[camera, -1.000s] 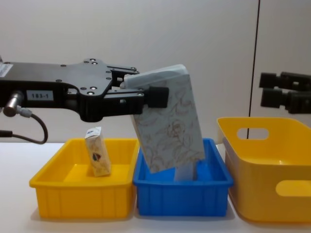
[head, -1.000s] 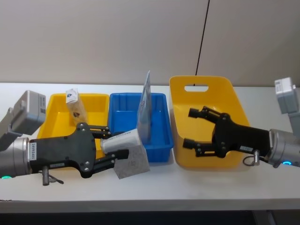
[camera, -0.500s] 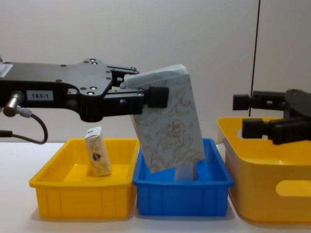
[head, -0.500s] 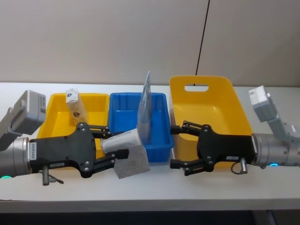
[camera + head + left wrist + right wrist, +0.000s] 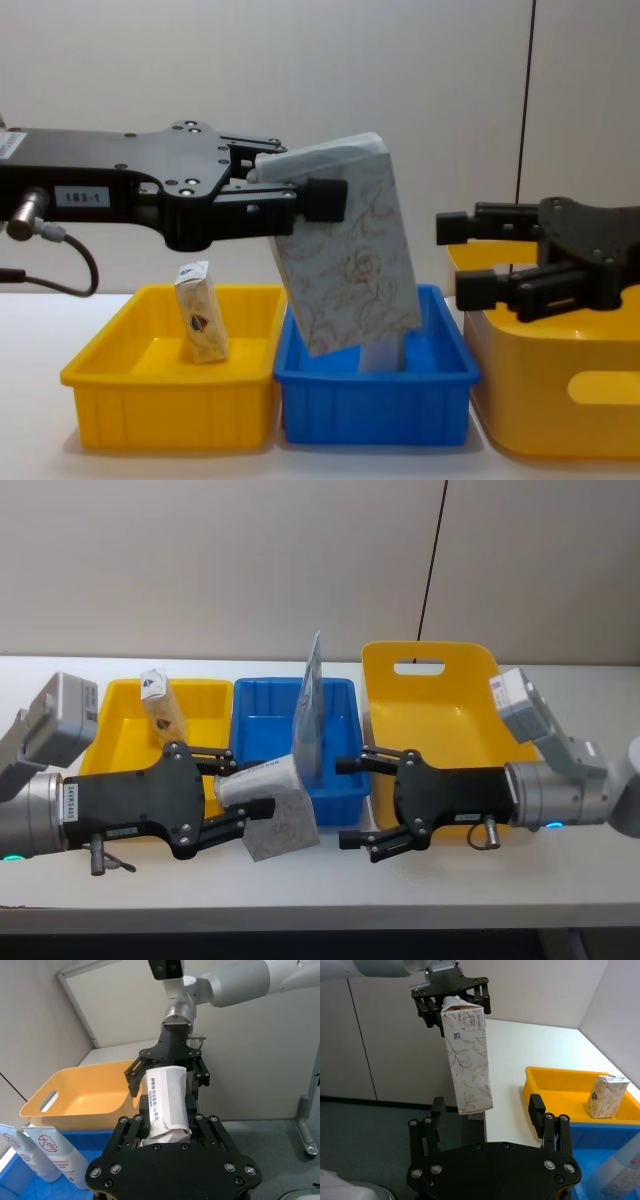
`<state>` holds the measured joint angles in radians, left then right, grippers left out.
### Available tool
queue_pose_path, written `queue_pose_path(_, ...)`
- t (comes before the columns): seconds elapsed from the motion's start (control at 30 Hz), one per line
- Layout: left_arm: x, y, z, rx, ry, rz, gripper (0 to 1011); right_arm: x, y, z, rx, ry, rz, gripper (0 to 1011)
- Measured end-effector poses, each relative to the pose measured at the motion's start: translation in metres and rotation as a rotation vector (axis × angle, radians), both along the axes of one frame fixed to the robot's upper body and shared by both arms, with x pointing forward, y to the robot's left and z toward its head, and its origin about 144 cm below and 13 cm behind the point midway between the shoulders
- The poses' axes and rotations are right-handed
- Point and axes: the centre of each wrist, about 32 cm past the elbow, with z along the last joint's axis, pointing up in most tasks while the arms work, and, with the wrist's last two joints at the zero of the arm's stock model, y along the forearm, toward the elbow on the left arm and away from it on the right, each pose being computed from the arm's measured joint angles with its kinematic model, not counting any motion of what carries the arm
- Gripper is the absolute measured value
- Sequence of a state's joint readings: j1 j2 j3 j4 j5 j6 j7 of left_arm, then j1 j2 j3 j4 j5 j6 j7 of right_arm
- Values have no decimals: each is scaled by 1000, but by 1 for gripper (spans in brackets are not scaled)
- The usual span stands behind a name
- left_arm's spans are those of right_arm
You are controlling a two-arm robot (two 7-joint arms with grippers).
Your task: Bimanual collaborative sorting of washing and personal care products
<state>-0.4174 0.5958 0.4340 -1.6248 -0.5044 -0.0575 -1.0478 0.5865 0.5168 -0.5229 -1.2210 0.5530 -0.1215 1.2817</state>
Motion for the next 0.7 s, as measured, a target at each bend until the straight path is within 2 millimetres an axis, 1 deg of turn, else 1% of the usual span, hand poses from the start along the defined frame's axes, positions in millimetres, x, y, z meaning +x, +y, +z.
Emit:
queue_pose_path(0.3, 0, 0, 0, 0, 0, 0, 356, 7, 15, -1, -11, -15, 47, 1000)
queue_pose_path(0.7, 0, 0, 0, 0, 0, 0, 356, 13, 35, -3, -18, -27, 89, 1000)
